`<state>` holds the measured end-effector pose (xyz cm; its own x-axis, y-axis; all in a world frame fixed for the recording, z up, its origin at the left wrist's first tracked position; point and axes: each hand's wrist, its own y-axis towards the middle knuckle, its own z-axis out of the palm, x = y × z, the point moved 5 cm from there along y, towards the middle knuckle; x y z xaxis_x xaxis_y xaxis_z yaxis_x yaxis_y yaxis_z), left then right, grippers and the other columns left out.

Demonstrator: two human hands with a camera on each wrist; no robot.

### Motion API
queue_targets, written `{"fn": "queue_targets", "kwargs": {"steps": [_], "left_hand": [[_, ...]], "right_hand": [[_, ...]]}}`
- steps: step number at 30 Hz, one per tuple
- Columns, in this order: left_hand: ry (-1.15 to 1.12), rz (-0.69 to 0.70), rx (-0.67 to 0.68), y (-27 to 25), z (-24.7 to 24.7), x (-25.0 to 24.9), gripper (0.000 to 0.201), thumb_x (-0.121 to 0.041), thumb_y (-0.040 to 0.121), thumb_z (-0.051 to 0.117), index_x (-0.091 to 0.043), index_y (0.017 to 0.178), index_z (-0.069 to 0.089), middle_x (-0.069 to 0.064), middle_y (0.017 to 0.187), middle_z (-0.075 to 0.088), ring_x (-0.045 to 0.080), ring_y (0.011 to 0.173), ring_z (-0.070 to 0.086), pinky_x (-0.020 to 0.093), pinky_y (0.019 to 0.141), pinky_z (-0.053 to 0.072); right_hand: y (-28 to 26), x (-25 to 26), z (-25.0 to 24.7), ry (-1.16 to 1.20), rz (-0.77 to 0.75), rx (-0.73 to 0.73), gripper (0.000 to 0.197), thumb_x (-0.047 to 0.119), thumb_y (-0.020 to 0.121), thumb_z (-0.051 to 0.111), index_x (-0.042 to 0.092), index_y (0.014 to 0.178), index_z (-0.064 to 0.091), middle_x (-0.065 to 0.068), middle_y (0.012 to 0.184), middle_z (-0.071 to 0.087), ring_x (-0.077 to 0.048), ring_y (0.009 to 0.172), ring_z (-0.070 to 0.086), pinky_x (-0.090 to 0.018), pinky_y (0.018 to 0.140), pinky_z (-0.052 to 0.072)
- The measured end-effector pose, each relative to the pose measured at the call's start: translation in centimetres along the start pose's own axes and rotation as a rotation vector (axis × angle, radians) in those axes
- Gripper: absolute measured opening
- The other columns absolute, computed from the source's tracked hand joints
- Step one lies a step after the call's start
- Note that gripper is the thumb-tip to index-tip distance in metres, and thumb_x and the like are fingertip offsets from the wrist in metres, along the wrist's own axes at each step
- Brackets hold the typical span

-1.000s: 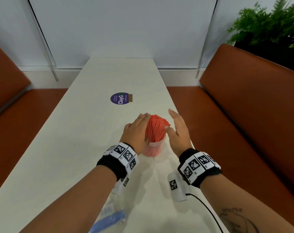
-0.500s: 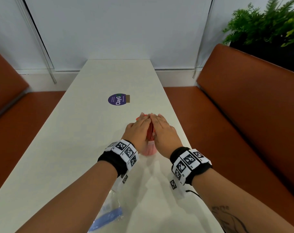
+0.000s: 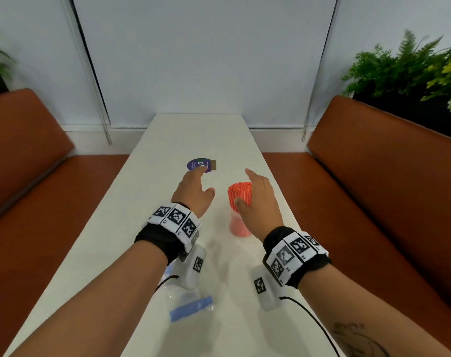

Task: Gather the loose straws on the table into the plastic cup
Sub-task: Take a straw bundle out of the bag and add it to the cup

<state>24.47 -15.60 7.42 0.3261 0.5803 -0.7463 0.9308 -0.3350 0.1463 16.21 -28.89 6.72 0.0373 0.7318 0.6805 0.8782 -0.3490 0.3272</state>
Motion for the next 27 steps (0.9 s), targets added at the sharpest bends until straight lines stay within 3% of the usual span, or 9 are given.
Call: {"fn": "queue_targets", "kwargs": {"steps": [5,8,10,13,15,17,19,23,27], "left_hand": [[0.052,-0.279,0.053,-4.3,-2.5,5.6,0.06,-0.018,0.087,0.058,-0.01,0.141,0.031,0.014,0.144,0.04,0.028,0.13,0.043,0.035,0.106,0.036],[0.111,-0.411,0.171,-7.4,-1.8,8.9,0.062,-0.02,0.088,0.058,-0.009,0.141,0.029,0.017,0.141,0.043,0.029,0.127,0.046,0.032,0.101,0.038],[0.145,-0.468,0.254,-9.2,-0.9,10.8,0.061,-0.02,0.087,0.058,-0.01,0.141,0.03,0.016,0.138,0.047,0.029,0.124,0.049,0.029,0.097,0.041],[0.093,-0.537,0.322,-10.9,0.6,13.0,0.058,-0.013,0.085,0.059,-0.009,0.138,0.034,0.02,0.133,0.051,0.033,0.121,0.053,0.031,0.084,0.046],[-0.014,-0.574,0.318,-11.6,1.4,13.7,0.05,-0.004,0.085,0.056,-0.007,0.132,0.04,0.021,0.129,0.055,0.034,0.121,0.054,0.033,0.082,0.047],[-0.081,-0.595,0.308,-12.0,1.9,14.2,0.045,0.003,0.084,0.054,-0.006,0.127,0.045,0.019,0.119,0.06,0.031,0.11,0.06,0.036,0.091,0.048],[-0.046,-0.58,0.313,-12.2,2.1,14.8,0.044,0.003,0.082,0.055,-0.007,0.124,0.049,0.013,0.112,0.059,0.028,0.098,0.06,0.032,0.09,0.048],[0.092,-0.503,0.199,-12.2,-0.5,15.3,0.036,0.002,0.086,0.044,-0.009,0.118,0.053,0.011,0.123,0.058,0.025,0.113,0.057,0.027,0.093,0.044],[0.119,-0.487,0.103,-13.4,-5.1,16.3,0.038,0.006,0.085,0.041,-0.009,0.119,0.051,0.01,0.123,0.057,0.024,0.114,0.055,0.028,0.093,0.043]], "right_hand": [[-3.3,-0.5,4.8,0.145,0.28,0.296,0.063,0.022,0.086,0.062,0.013,0.14,0.031,-0.009,0.127,0.046,-0.024,0.114,0.049,-0.029,0.092,0.041],[-6.3,-1.2,8.4,0.017,0.41,0.616,0.066,0.029,0.085,0.062,0.01,0.14,0.029,-0.003,0.101,0.049,-0.018,0.094,0.046,-0.022,0.063,0.043],[-7.8,-1.3,9.9,-0.042,0.447,0.698,0.067,0.028,0.085,0.063,0.009,0.139,0.028,-0.008,0.112,0.056,-0.02,0.091,0.048,-0.024,0.06,0.045],[-9.1,-1.4,11.3,-0.03,0.517,0.709,0.063,0.019,0.083,0.065,0.009,0.135,0.029,-0.016,0.126,0.053,-0.025,0.084,0.056,-0.027,0.052,0.048],[-9.5,-1.5,11.9,-0.015,0.546,0.7,0.063,0.014,0.082,0.066,0.01,0.133,0.03,-0.018,0.122,0.055,-0.027,0.083,0.057,-0.034,0.059,0.053],[-9.9,-1.5,12.4,0.049,0.586,0.695,0.06,0.006,0.083,0.063,0.012,0.132,0.029,-0.019,0.11,0.059,-0.027,0.072,0.057,-0.038,0.061,0.054],[-10.2,-1.1,12.8,0.122,0.612,0.695,0.051,0.0,0.085,0.055,0.015,0.128,0.031,-0.015,0.09,0.06,-0.022,0.055,0.053,-0.032,0.048,0.05],[-10.3,1.2,14.0,0.179,0.543,0.688,0.03,-0.005,0.081,0.056,0.015,0.095,0.038,-0.01,0.07,0.055,-0.02,0.043,0.05,-0.029,0.04,0.048],[-10.8,5.3,16.5,0.205,0.439,0.744,0.032,-0.006,0.08,0.057,0.017,0.077,0.035,-0.01,0.064,0.05,-0.014,0.033,0.05,-0.025,0.036,0.047]]}}
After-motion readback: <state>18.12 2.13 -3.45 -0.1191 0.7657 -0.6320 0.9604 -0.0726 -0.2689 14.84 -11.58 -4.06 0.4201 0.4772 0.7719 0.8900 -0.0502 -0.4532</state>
